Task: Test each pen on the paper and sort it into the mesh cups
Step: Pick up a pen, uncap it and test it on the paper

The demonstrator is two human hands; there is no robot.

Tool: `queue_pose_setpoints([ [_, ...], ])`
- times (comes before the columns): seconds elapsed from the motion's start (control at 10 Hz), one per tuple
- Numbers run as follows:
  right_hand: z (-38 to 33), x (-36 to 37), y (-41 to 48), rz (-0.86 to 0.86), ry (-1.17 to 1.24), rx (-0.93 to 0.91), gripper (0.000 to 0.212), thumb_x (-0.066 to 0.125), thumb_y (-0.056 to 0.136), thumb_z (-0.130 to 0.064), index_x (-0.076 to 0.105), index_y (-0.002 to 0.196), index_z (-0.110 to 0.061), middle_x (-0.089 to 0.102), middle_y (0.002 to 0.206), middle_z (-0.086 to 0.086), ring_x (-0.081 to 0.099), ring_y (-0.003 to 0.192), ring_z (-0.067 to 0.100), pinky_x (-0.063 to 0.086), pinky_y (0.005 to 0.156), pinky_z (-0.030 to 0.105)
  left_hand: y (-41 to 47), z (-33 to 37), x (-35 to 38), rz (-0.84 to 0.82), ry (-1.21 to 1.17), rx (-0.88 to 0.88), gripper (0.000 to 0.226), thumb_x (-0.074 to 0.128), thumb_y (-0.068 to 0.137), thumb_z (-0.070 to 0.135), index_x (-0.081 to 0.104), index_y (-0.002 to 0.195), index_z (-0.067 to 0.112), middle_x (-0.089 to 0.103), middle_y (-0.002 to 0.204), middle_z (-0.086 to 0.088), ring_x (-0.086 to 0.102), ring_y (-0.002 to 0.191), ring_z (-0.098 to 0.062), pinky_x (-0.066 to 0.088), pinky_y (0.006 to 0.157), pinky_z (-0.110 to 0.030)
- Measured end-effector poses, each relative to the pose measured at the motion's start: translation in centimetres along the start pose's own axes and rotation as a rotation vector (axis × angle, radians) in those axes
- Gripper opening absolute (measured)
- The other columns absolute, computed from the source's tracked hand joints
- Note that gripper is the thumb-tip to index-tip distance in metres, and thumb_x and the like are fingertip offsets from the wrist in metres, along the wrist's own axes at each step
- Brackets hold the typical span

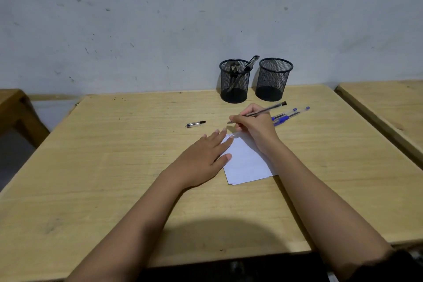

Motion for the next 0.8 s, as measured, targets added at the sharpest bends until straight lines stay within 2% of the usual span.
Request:
queue_pose_setpoints([
  [0.1,-0.1,0.1,0.0,0.025,-0.072,-0.022,0.026,0.063,0.075,0.014,0.046,0.070,-0.006,0.052,0.059,0.015,0.052,0.036,0.009,0.047,0.042,0.018,0.0,-0.1,0.3,-0.025,0.032,-0.010,0.052,0.021,0.101,0.039,0.003,0.149,0.029,-0.011,0.157,0.010,-0.012,0.144,-0.004,-0.010,0.113,-0.020],
  [0.2,0.1,-0.2,0.2,0.073,-0.199,-0.020,0.029,0.062,0.073,0.012,0.042,0.062,-0.007,0.045,0.054,0.012,0.045,0.032,0.005,0.041,0.037,0.015,0.0,-0.1,0.3,-0.040,0.034,-0.021,0.052,0.020,0.101,0.040,0.001,0.149,0.030,-0.013,0.157,0.011,-0.013,0.144,-0.003,-0.009,0.114,-0.020],
  [0.3,0.1,-0.1,0.2,0.100,-0.276,-0.053,0.024,0.058,0.068,0.015,0.044,0.064,-0.004,0.033,0.053,0.009,0.038,0.032,0.001,0.037,0.037,0.011,0.0,-0.1,0.3,-0.043,0.035,-0.034,0.052,0.019,0.101,0.040,0.001,0.149,0.030,-0.013,0.157,0.011,-0.013,0.144,-0.003,-0.009,0.114,-0.020],
  [0.5,0.4,0.1,0.5,0.087,-0.301,-0.092,0.035,0.058,0.067,0.015,0.034,0.056,-0.009,0.030,0.052,0.007,0.032,0.034,0.002,0.034,0.037,0.013,0.0,-0.2,0.4,-0.036,0.050,-0.048,0.053,0.019,0.101,0.041,0.001,0.149,0.030,-0.012,0.158,0.010,-0.013,0.144,-0.005,-0.008,0.115,-0.021],
  [0.7,0.7,-0.2,1.0,0.102,-0.338,-0.093,0.039,0.060,0.065,0.011,0.032,0.052,-0.012,0.031,0.050,0.005,0.033,0.035,0.003,0.035,0.040,0.016,0.1,-0.2,0.4,-0.036,0.052,-0.048,0.053,0.019,0.100,0.042,0.001,0.149,0.031,-0.011,0.158,0.011,-0.013,0.144,-0.005,-0.008,0.114,-0.020],
  [0.8,0.5,0.0,0.8,0.097,-0.350,-0.102,0.039,0.059,0.066,0.013,0.031,0.053,-0.012,0.027,0.053,0.006,0.028,0.038,0.004,0.030,0.039,0.015,0.1,-0.3,0.5,-0.039,0.047,-0.052,0.053,0.018,0.100,0.042,0.000,0.149,0.032,-0.011,0.157,0.012,-0.013,0.144,-0.004,-0.008,0.114,-0.020],
])
Point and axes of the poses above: each hand's wrist, its own y-axis towards the middle knuckle, its own x-axis out of the palm, z = x × y, the point moved 8 cm from there along y, towards the middle knuckle
